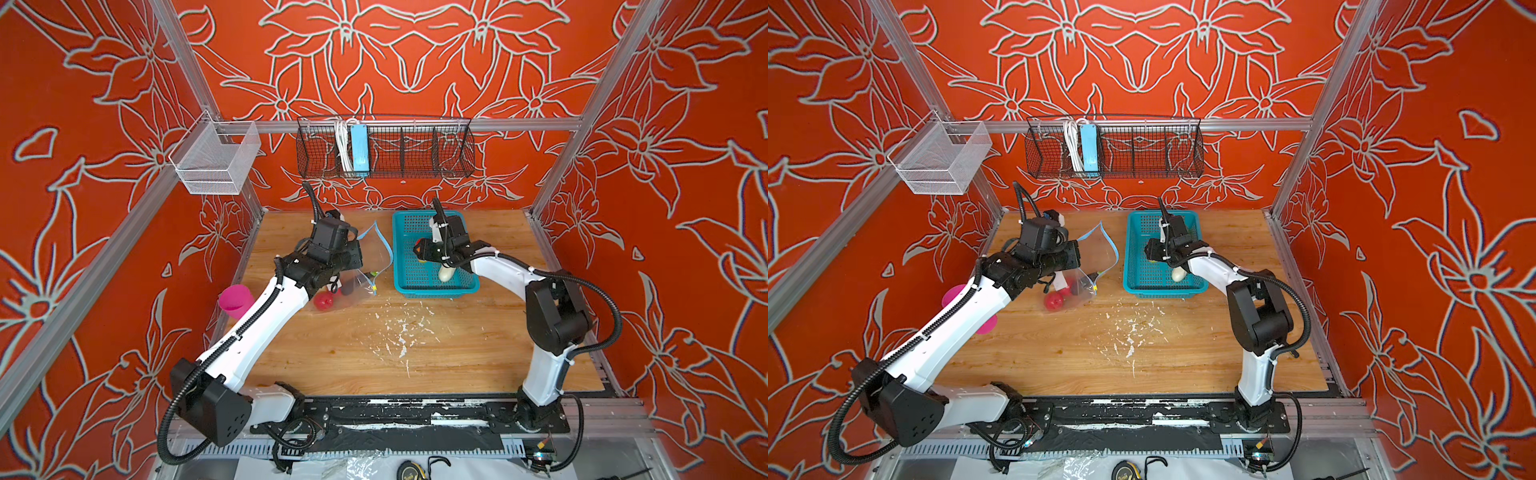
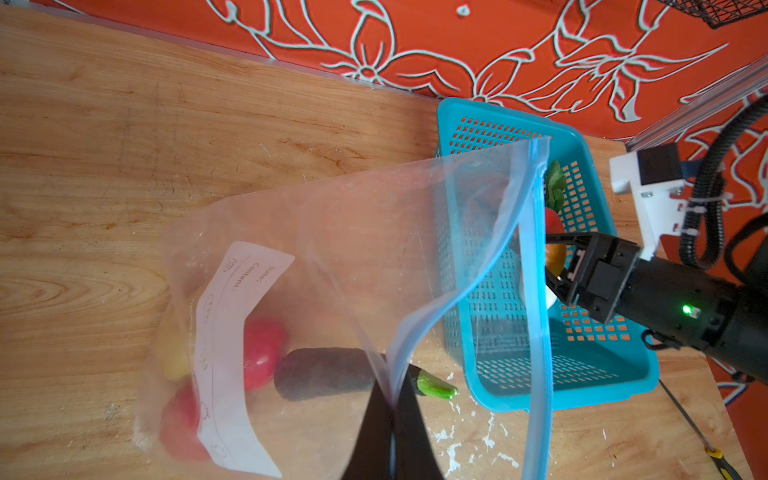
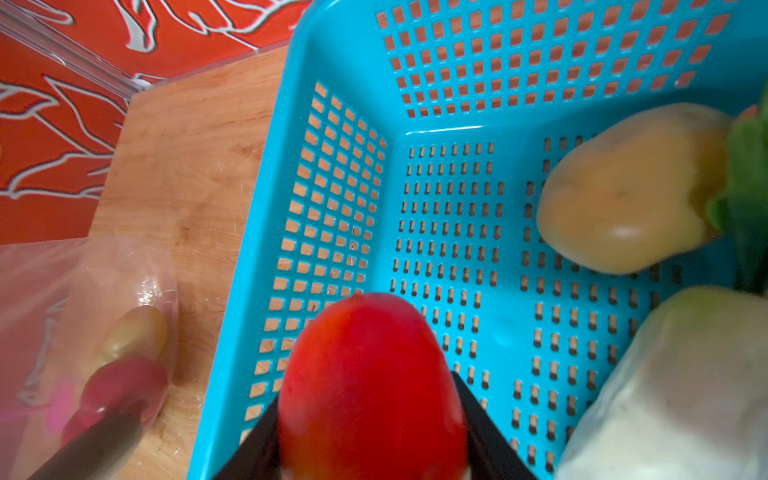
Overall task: Place the food in the zip-top bag and seal the zipper
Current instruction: 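Grasp the mango with the right gripper and lift it from the basket, then carry the mango with the right gripper over the bag mouth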
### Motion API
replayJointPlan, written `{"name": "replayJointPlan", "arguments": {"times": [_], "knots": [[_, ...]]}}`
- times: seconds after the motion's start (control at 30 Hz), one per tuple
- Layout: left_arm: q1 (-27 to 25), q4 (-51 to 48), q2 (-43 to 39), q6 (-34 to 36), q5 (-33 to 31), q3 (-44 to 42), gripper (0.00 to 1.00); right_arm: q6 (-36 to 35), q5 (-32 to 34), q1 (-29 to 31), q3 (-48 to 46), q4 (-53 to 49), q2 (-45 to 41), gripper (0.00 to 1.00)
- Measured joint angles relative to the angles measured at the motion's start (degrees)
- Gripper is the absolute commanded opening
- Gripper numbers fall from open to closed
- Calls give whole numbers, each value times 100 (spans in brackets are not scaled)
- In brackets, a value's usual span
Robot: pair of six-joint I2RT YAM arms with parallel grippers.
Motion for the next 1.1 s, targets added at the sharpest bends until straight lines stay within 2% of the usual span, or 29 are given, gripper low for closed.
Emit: {"name": "replayJointPlan", "arguments": {"times": [0.37, 0.73, 1.1], "knots": [[0, 2, 4, 0, 9, 0, 0, 549, -210, 4, -813, 793, -874, 33], [0, 2, 96, 0, 46, 0, 0, 920, -243, 149, -1508, 1154, -1838, 33], [0, 0, 101, 0, 94, 0, 0, 1019, -238, 470, -1554, 1191, -2490, 33]]}}
